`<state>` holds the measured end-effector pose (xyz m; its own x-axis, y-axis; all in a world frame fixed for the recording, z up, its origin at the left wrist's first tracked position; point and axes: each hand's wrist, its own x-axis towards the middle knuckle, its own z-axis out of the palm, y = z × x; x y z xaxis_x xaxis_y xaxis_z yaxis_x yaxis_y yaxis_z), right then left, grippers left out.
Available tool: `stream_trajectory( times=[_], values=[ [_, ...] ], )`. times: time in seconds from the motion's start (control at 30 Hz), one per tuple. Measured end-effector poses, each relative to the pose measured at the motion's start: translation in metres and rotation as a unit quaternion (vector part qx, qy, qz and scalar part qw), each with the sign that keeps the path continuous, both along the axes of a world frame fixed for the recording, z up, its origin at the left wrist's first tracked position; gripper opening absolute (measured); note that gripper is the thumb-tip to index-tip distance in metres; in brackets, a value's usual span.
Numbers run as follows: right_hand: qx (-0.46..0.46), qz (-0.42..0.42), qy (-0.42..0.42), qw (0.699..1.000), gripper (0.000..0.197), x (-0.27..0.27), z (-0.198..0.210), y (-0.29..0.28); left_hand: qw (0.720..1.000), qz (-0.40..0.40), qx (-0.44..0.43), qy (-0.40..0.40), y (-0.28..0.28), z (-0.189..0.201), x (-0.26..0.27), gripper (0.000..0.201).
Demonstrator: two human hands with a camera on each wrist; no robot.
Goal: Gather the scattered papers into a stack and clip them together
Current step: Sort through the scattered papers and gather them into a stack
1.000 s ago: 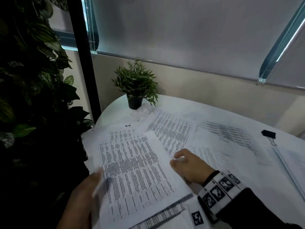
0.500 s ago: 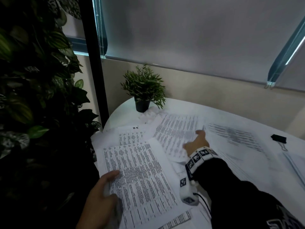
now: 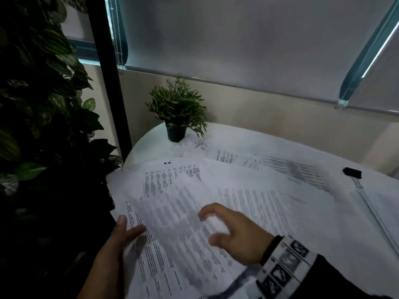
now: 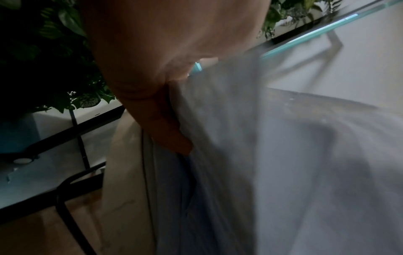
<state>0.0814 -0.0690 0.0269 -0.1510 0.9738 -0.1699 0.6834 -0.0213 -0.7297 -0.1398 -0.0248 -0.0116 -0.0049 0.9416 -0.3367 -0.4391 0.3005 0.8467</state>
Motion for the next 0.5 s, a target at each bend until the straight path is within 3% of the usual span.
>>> stream_trajectory(
  times=[0.07,0.1,0.17,0.27,0.3,0.33,0.4,0.47,0.5],
  values=[
    [-0.037,-0.021,0.063,0.997,0.037,-0.005,-0.001,0.01,0.994,-0.033,0.0,0.101,-0.001,0.003,-0.004,0.013],
    [-0.033,-0.078,0.088,0.992,0.038,-0.005,-0.001,0.021,0.989,-0.034,0.0,0.147,0.0,-0.004,-0.009,0.02],
    [-0.01,-0.217,-0.009,0.976,0.053,0.004,-0.006,0.055,0.977,-0.016,-0.017,0.21,0.005,-0.012,-0.013,0.032],
    [-0.08,-0.317,-0.16,0.931,0.076,0.008,-0.005,0.097,0.984,0.02,-0.039,0.175,0.01,-0.011,-0.013,0.011],
    [-0.102,-0.324,-0.176,0.924,0.076,0.006,-0.006,0.106,0.991,0.025,-0.055,0.117,0.011,-0.014,-0.012,0.021],
    [-0.11,-0.329,-0.186,0.92,0.068,0.005,-0.009,0.113,0.995,0.005,-0.056,0.078,0.011,-0.019,-0.012,0.036],
    [-0.086,-0.324,-0.201,0.92,0.031,-0.001,-0.011,0.115,0.996,-0.016,-0.051,0.075,0.009,-0.026,-0.012,0.051],
    [-0.082,-0.297,-0.219,0.926,0.02,-0.001,-0.015,0.114,0.998,0.011,-0.029,0.053,0.002,-0.011,-0.009,0.041],
    [-0.09,-0.281,-0.216,0.931,0.02,0.002,-0.016,0.114,0.997,0.01,-0.02,0.068,0.001,-0.012,-0.009,0.048]
  ],
)
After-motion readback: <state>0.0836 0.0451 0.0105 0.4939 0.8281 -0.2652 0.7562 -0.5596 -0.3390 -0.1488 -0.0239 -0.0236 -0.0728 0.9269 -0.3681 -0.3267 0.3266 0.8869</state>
